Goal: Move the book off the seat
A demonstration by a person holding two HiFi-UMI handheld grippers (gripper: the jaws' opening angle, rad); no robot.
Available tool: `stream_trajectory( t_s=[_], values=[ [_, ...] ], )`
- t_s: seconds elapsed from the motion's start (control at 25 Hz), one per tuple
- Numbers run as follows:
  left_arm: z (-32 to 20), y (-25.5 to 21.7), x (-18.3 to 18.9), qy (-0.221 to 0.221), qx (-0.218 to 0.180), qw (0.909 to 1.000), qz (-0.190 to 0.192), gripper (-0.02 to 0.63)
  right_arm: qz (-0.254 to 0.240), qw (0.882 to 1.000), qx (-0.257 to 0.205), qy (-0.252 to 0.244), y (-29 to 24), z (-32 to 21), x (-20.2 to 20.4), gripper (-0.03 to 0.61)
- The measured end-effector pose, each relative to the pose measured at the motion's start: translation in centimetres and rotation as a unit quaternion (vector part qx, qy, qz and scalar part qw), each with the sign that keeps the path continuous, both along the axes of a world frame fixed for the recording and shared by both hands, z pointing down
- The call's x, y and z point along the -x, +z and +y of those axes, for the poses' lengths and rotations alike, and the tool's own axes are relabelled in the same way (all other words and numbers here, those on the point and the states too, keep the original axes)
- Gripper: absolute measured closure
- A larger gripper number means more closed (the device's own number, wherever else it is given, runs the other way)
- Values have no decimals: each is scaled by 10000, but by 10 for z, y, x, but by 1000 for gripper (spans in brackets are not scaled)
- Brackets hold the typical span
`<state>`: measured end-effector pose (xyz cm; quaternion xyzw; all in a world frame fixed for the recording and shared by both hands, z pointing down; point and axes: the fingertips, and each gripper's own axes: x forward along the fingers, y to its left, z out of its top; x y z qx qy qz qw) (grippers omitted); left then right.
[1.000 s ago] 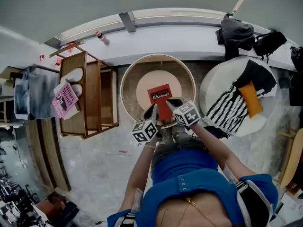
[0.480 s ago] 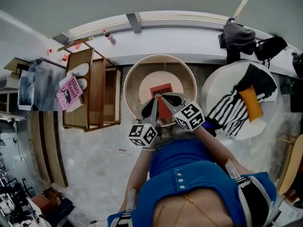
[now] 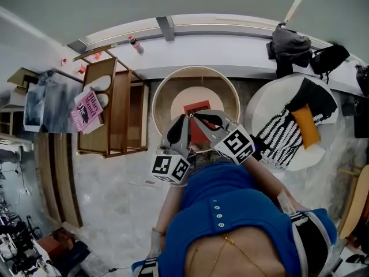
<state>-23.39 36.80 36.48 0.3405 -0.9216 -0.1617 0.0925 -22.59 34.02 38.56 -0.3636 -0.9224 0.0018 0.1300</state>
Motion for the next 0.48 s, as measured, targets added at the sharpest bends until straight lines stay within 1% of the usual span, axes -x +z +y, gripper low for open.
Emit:
stream_trajectory(
  t_s=[0.12, 0.28, 0.48],
  values=[
    [2, -9, -3, -14, 82, 9999, -81, 612, -54, 9999, 135, -25, -10, 2, -4, 580],
    [3, -14, -9, -47, 72, 10000, -37, 612, -108, 9998, 135, 29, -16, 0, -9, 580],
    [3, -18, -12, -71, 158, 9998, -95, 612, -128, 9997, 224, 14, -23, 1, -9, 580]
  ],
)
